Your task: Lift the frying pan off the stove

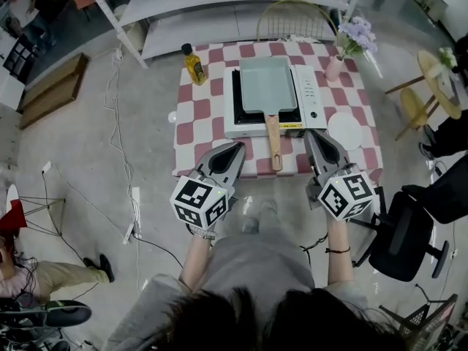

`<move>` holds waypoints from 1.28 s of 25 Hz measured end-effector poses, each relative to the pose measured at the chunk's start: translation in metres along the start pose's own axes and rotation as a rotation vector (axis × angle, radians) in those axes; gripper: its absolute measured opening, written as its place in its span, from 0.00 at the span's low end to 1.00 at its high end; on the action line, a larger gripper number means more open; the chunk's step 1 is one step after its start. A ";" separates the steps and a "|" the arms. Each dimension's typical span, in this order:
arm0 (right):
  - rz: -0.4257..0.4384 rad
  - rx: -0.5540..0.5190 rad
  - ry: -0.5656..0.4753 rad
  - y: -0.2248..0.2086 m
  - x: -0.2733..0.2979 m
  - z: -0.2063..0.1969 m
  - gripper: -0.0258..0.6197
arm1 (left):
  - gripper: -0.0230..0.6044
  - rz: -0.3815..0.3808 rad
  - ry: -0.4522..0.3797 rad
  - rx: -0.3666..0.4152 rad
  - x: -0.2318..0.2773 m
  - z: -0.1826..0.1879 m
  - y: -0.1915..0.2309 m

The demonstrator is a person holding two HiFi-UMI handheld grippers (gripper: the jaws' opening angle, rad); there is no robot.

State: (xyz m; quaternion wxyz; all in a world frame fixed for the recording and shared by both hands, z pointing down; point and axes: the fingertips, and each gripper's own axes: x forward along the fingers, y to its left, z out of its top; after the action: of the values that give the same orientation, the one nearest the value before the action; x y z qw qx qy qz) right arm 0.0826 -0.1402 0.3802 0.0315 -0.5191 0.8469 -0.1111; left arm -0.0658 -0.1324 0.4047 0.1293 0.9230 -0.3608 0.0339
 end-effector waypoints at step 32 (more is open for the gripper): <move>0.285 0.173 0.235 -0.037 0.072 -0.037 0.08 | 0.08 0.111 0.162 -0.286 0.059 -0.036 0.018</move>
State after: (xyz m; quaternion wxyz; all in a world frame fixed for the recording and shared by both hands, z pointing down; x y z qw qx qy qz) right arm 0.0754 -0.2142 0.4284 -0.0074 -0.3729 0.8968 -0.2378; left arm -0.0330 -0.1744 0.4526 0.2860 0.8681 -0.4008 0.0633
